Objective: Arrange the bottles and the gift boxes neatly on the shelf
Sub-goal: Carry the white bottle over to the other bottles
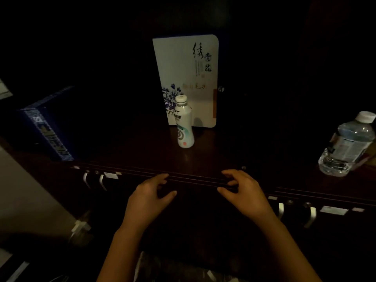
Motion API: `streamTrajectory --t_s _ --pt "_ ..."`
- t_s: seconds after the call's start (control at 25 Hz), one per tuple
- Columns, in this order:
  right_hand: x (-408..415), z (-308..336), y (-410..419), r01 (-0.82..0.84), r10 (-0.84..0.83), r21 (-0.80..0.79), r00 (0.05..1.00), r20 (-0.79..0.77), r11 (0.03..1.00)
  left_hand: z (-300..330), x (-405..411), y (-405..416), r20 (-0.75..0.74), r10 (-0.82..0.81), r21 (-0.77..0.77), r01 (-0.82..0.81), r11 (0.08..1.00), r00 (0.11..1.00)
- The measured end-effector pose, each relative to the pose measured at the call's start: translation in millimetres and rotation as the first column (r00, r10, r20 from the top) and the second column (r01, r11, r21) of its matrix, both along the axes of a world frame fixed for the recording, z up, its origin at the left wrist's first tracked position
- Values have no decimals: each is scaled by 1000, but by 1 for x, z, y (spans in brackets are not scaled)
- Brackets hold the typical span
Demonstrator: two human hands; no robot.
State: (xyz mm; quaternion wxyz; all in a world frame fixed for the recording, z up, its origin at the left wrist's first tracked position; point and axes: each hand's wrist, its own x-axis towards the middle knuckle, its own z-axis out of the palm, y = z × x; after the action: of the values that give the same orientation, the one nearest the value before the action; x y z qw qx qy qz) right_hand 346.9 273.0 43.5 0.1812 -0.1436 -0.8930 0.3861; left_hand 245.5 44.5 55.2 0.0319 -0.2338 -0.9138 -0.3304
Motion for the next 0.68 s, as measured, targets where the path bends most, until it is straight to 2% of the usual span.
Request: streamTrajectory --t_s 0.2,0.4,0.68 --pt "-63 4 21 31 -31 103 1000 -1 994 3 -64 26 -13 -37 -22 36 999 999" --pt "-143 12 39 3 -2 85 1000 -8 996 18 -139 44 -33 -34 -38 32 999 999" --pt "-235 24 55 -5 6 -22 1000 29 1000 33 -224 89 85 -187 195 167 966 979"
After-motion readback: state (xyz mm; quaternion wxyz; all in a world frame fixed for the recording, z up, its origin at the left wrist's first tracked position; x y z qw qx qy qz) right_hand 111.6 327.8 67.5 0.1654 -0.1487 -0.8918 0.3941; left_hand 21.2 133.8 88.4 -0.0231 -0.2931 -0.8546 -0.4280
